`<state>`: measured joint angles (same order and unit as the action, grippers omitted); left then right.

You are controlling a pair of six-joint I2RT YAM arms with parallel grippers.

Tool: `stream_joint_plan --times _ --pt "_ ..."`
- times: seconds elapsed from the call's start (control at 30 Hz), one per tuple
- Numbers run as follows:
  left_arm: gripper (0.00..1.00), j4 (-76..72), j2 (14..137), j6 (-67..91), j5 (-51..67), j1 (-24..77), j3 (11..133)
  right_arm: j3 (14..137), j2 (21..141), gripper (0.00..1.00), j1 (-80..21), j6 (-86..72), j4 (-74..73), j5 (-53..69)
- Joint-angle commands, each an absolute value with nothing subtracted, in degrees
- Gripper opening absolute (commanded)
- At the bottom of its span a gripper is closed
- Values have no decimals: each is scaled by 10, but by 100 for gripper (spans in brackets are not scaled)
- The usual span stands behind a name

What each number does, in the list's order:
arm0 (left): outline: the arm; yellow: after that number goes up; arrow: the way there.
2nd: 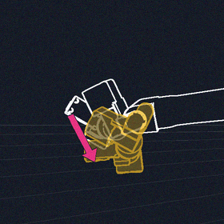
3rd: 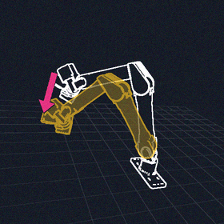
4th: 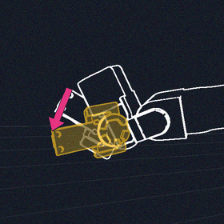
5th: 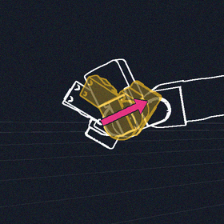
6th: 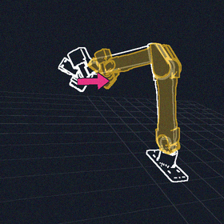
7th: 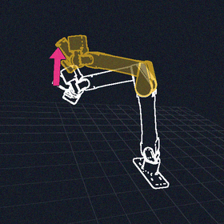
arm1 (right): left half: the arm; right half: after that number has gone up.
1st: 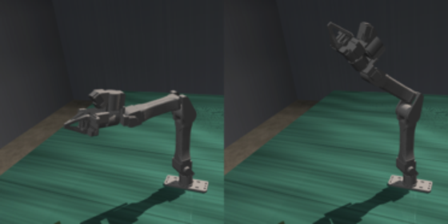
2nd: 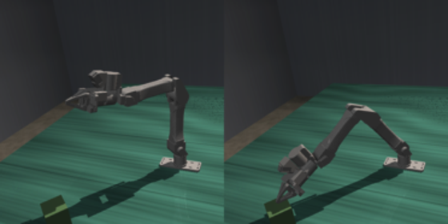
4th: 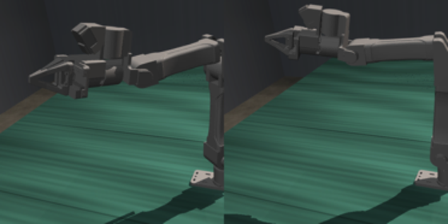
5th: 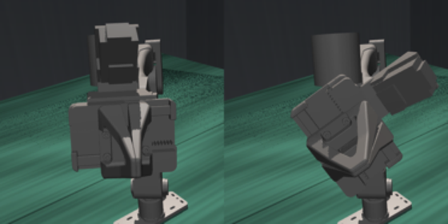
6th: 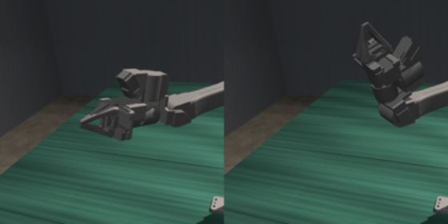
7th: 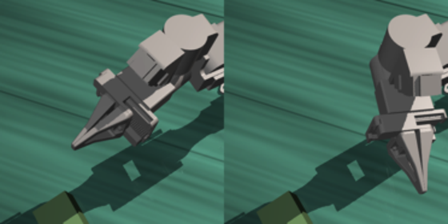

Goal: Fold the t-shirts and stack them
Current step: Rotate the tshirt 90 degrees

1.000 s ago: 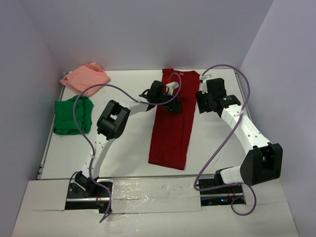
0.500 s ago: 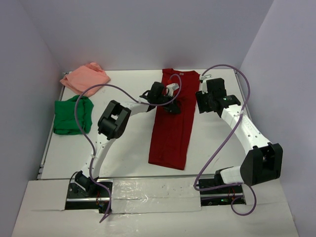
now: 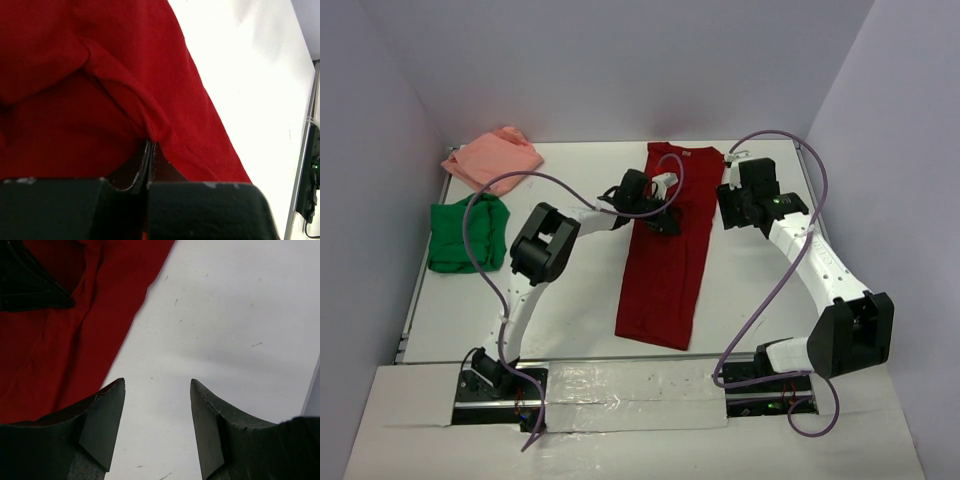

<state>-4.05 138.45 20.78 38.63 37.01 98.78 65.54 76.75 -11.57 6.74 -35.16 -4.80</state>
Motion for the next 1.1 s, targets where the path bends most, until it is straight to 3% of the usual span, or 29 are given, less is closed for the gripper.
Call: stream_joint_plan --times 0.0,0.4,0.73,0.83,0.87,0.9,0.93,0.97,1.0,1.07 --pt "0 -37 1333 203 371 368 967 653 740 62 -112 69 -340 -40" --pt "0 -62 1288 228 307 346 922 653 737 62 -112 69 -342 -33" --pt "0 -32 1288 232 334 338 920 655 736 62 -112 69 -345 -28" --pt "26 -6 1296 229 353 338 925 657 737 63 -112 69 -347 -21" --pt "37 -2 1296 228 353 339 923 657 738 63 -112 69 -350 -19" --pt "55 -2 1293 223 352 340 919 658 743 64 -112 69 -352 -15" --pt "61 19 1290 215 354 341 916 658 746 64 -112 70 -356 -10" --pt "75 25 1285 202 349 342 908 662 751 64 -112 71 -359 -4" --pt "83 26 1270 196 348 343 901 664 756 65 -112 70 -364 -4" --pt "86 33 1249 173 352 344 883 671 771 65 -114 69 -373 6"
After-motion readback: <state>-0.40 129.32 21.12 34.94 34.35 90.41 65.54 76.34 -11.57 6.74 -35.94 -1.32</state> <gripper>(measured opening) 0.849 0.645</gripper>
